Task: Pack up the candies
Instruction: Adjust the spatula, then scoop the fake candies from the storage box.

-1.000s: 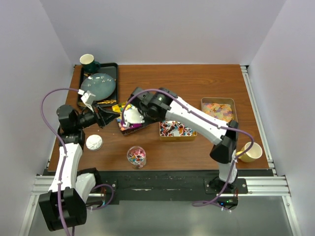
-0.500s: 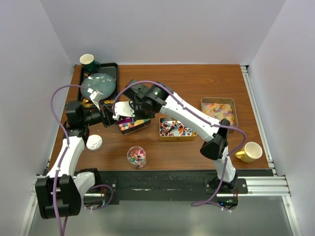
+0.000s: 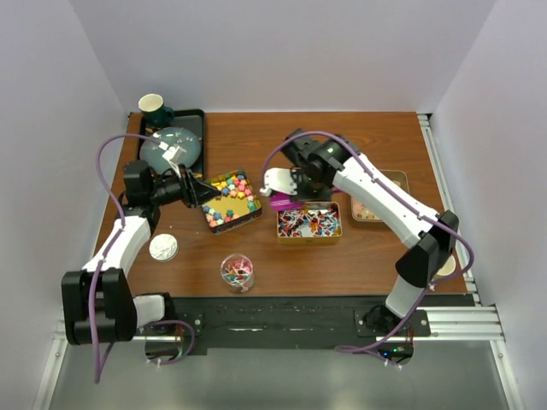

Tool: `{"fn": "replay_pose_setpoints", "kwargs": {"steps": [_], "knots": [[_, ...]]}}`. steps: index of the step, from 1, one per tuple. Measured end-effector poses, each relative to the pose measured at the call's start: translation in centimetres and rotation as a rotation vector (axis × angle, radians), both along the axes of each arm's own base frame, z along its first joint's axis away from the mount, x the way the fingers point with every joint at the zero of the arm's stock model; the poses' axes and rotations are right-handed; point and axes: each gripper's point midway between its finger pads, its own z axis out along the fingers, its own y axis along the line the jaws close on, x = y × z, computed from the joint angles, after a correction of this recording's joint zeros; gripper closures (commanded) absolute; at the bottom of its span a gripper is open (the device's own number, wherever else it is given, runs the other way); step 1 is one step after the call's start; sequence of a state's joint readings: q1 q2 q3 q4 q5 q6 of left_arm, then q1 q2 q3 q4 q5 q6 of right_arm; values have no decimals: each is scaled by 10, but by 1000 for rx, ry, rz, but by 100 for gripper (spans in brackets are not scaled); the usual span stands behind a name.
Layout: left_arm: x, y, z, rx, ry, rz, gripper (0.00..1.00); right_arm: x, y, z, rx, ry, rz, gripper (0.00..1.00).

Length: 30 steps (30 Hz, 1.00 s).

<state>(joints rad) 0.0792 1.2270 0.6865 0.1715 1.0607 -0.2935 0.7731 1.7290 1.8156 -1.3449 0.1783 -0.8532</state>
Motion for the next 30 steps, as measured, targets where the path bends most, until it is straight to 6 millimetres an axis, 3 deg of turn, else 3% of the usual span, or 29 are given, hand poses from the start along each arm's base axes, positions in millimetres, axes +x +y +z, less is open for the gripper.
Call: {"fn": "replay_pose_setpoints", "kwargs": {"steps": [4, 8, 12, 18, 24, 30], "knots": [[8, -2, -28, 39, 80, 37, 49, 6, -46, -13, -131, 3, -30, 100], [10, -8, -51, 66, 140, 36, 53, 6, -70, -18, -225, -1, -13, 100], [1, -32, -75, 102, 200, -35, 57, 7, -89, -19, -305, -8, 1, 100], [-10, -57, -101, 145, 266, -115, 62, 14, -105, -16, -387, -29, 11, 100], [10, -58, -124, 195, 315, -109, 66, 21, -114, -14, -450, -45, 9, 100], [15, -62, -133, 208, 326, -114, 68, 30, -115, -34, -529, 3, 15, 100]]}}
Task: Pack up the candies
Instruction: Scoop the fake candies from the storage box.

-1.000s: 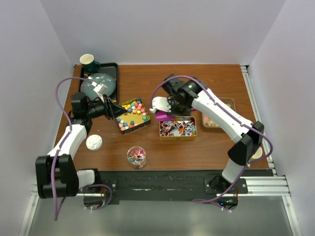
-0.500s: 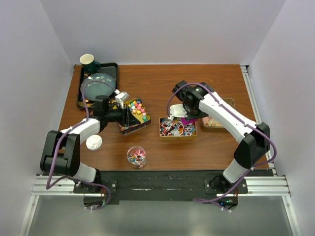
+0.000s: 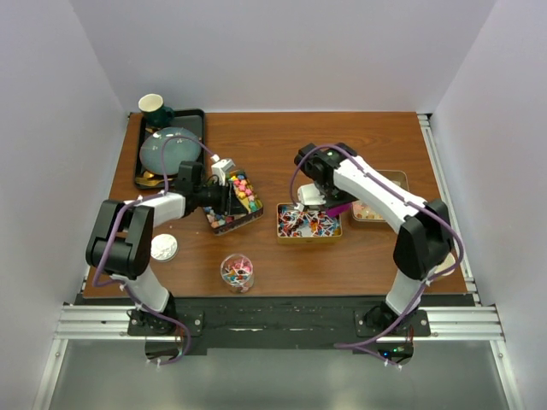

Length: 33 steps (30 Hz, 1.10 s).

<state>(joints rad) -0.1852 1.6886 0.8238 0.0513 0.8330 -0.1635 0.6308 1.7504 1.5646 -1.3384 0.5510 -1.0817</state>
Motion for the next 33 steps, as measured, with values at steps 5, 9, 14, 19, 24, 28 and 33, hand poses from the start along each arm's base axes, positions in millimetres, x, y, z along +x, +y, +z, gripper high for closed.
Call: {"fn": "replay_pose_setpoints", "kwargs": {"steps": [5, 9, 14, 19, 24, 28, 33], "knots": [[0, -12, -1, -4, -16, -32, 69, 6, 3, -23, -56, 53, -10, 100], [1, -16, -1, -12, -25, -47, 69, 10, 6, -33, -68, 70, -26, 100], [1, -18, -1, -24, -27, -57, 70, 11, 14, -42, -45, 95, -36, 100], [1, -20, -1, -34, -28, -67, 71, 8, 22, -48, -27, 116, -24, 100], [1, -21, -1, -46, -28, -72, 71, 7, 28, -48, -31, 119, 3, 100], [1, -22, 0, -49, -31, -74, 72, 8, 30, -47, -46, 118, 32, 100], [1, -22, -1, -49, -33, -76, 72, 9, 26, -46, -82, 123, 72, 100]]}}
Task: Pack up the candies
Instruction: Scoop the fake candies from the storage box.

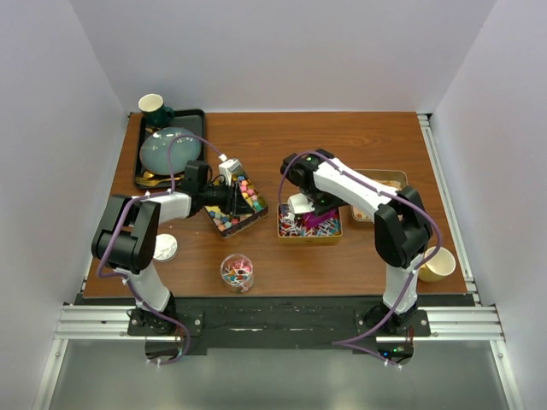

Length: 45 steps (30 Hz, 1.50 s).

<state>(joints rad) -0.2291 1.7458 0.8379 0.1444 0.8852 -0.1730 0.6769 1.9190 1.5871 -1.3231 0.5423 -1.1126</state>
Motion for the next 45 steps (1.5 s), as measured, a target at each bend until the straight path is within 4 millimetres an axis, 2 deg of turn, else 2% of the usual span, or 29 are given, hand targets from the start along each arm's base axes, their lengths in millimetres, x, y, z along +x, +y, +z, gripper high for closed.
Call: {"fn": "replay_pose_setpoints", "kwargs": {"steps": [5, 10, 17, 20, 21, 32, 39, 45], "knots": [[0, 0, 0, 0, -1, -1, 72, 0, 1, 0, -15, -1, 16, 100], [0, 0, 0, -1, -3, -1, 72, -3, 16, -6, -24, 10, 38, 100], [0, -1, 0, -4, -5, -1, 73, -18, 48, -35, -4, 67, 39, 100], [0, -1, 0, -4, -4, -1, 73, -23, 59, -47, 28, 94, 6, 100], [0, -1, 0, -4, -4, -1, 73, -28, 68, -56, 79, 123, -31, 100], [-4, 2, 1, 12, 14, 1, 71, -55, 67, -82, 278, 226, -151, 100], [-13, 9, 4, 35, 52, -8, 68, -64, 74, -88, 415, 268, -177, 100], [-19, 14, 15, 31, 60, -21, 68, -68, 85, -88, 493, 287, -176, 100]]}}
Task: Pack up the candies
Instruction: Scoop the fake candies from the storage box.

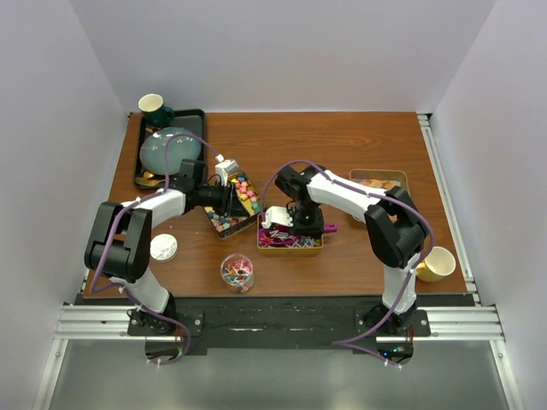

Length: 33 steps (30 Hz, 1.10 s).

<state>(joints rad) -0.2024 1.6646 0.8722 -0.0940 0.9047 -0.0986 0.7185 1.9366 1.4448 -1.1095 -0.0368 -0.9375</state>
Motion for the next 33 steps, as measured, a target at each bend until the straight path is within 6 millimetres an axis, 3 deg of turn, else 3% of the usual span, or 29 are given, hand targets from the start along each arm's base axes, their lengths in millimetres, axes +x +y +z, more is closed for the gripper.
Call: {"fn": "replay_pose_setpoints", "kwargs": {"steps": [9, 17, 20, 28, 33], "knots": [[6, 3, 26, -37, -41, -10, 62, 2, -9, 5, 62, 0, -31, 100], [13, -1, 60, -97, -98, -46, 60, 2, -13, 33, 105, -40, -28, 100], [19, 10, 72, -96, -128, -11, 60, 6, -11, 50, 114, -56, -24, 100], [45, 74, 95, -22, -227, 198, 57, 25, 11, 114, 128, -196, 46, 100], [48, 83, 106, 28, -295, 236, 55, 12, 36, 128, 101, -253, 176, 100]]}}
